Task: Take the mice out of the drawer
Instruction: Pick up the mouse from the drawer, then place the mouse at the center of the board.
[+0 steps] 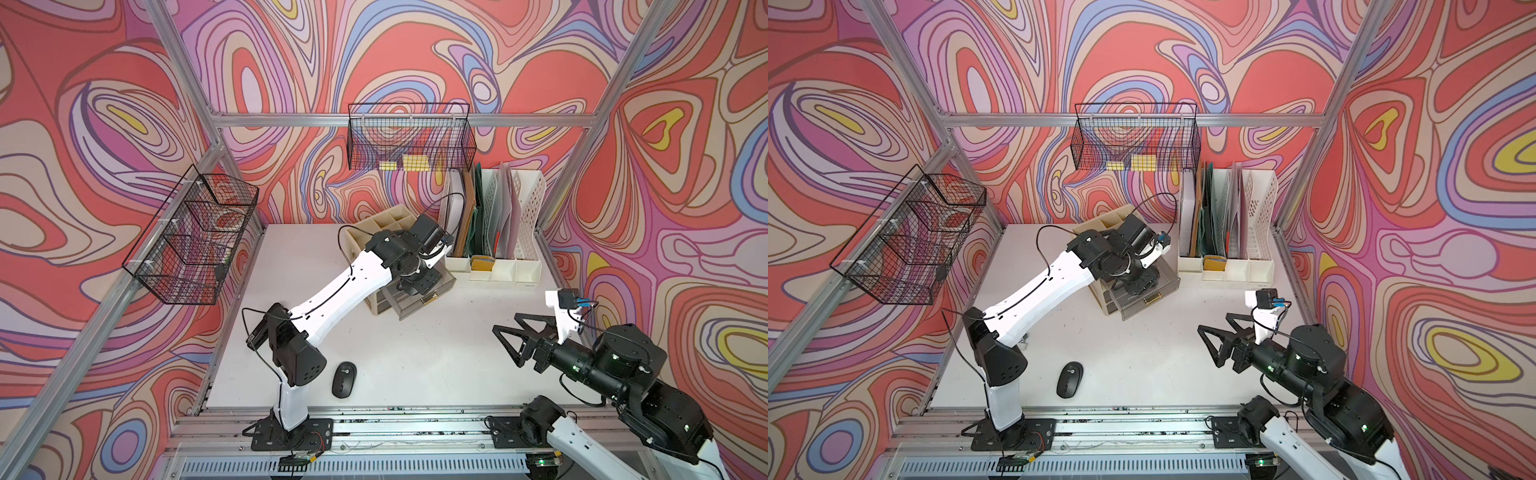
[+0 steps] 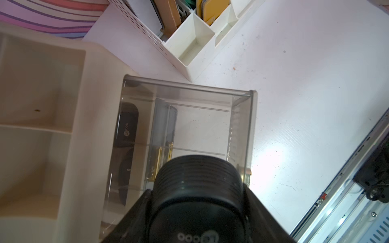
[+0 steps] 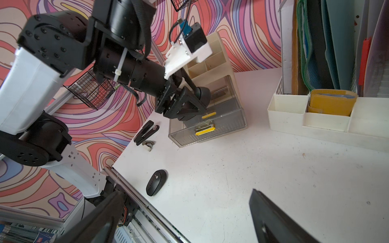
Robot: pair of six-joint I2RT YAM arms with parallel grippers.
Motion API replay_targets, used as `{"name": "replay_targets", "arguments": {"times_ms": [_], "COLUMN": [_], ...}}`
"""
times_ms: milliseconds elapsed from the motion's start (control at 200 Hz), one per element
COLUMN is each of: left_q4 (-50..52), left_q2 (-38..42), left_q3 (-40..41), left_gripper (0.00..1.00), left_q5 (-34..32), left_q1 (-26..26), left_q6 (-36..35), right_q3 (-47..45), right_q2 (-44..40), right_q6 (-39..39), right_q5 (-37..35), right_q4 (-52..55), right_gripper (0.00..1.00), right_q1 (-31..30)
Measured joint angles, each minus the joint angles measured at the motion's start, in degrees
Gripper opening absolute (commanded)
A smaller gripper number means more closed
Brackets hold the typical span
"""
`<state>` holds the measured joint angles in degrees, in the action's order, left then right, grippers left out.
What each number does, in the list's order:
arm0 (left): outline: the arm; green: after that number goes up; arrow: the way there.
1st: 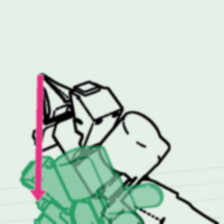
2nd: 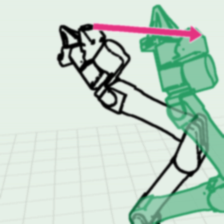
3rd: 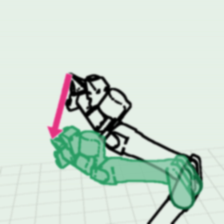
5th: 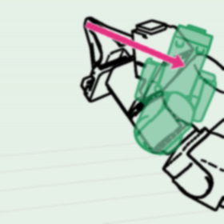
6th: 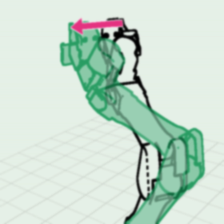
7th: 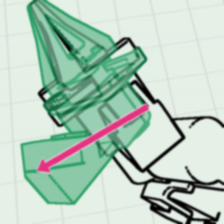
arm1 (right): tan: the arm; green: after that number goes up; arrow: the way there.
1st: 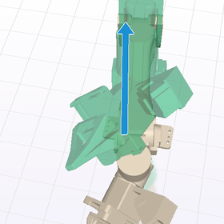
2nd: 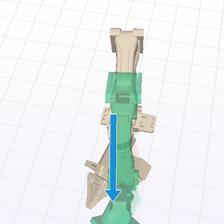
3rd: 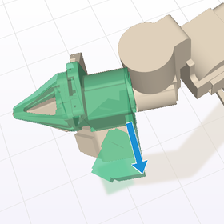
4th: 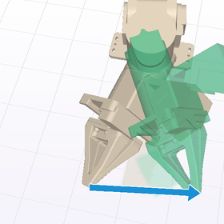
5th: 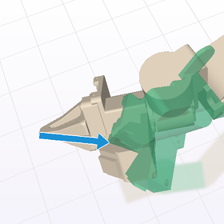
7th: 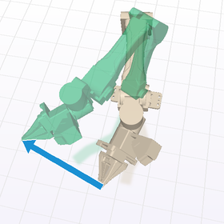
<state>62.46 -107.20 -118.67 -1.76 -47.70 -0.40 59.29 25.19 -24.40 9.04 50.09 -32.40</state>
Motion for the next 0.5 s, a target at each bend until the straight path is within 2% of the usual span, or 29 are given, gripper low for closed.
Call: {"name": "replay_targets", "arguments": {"times_ms": [205, 501], "left_q4": [0.2, 2.8], "left_q2": [6.6, 19.0], "left_q3": [4.0, 20.2], "left_gripper": [0.44, 0.44], "left_q5": [-3.7, -9.8], "left_q1": [-0.8, -3.3], "left_q6": [6.1, 22.7], "right_q3": [0.0, 0.6], "right_q2": [0.0, 0.7], "right_q6": [-0.2, 0.6], "right_q5": [1.3, 5.4], "right_q4": [-0.4, -0.4], "right_gripper": [0.98, 0.98], "right_q1": [0.0, 0.0]}}
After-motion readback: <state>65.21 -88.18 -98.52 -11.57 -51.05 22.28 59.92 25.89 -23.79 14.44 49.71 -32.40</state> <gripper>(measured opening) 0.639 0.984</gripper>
